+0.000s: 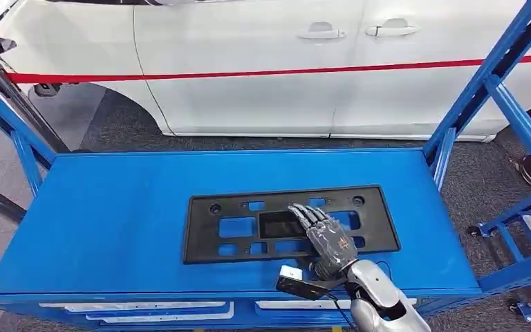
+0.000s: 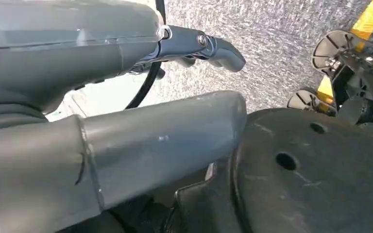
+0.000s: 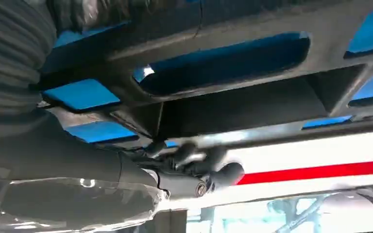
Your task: Take the parts from the cabinet and place them on the table.
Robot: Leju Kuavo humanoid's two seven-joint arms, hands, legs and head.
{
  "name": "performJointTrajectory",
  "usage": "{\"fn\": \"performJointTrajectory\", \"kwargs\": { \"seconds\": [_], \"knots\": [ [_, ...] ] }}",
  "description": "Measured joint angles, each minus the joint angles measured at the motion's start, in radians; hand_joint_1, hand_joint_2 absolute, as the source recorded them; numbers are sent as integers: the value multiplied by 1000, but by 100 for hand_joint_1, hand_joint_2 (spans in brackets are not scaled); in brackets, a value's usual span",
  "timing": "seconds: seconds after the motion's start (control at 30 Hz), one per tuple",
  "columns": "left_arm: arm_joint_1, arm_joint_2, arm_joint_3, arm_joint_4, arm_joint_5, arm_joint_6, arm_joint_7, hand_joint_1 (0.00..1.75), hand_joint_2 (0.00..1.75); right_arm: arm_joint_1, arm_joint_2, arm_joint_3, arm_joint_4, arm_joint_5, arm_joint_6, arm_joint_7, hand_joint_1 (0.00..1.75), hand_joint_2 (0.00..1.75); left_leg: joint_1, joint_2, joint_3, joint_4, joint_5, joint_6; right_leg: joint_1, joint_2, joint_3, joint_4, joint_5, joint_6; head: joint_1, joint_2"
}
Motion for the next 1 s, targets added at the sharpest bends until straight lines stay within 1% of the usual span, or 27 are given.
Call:
{"fn": "performJointTrajectory", "kwargs": {
  "seconds": [0.2,0.57,0.6,0.87,1.0],
  "knots": [
    [0,-6,-3,0,17,6,-2,0,0,11,9,0,2,14,-3,1,175,175,-2,0,3,0,0,0,0,0,3,-1,-1,2,0,0],
    [1,-9,-69,0,97,8,-7,0,0,34,16,-6,-19,53,-16,-6,175,175,-3,0,9,0,-3,0,0,0,10,-4,-3,5,0,0],
    [1,-9,-75,0,103,8,-8,0,175,38,16,-9,-23,53,-16,-8,175,175,-3,0,9,0,-3,0,0,0,10,-4,-3,5,0,0],
    [1,-9,-121,0,143,8,-9,0,175,72,16,-30,-61,55,-17,-10,175,175,-3,0,9,0,-3,0,0,0,10,-4,-3,5,0,0],
    [1,-9,-137,1,155,8,-14,0,175,83,15,-42,-78,54,-28,-12,175,175,-4,0,9,0,-4,1,0,0,11,-4,-3,5,0,0]
  ]
}}
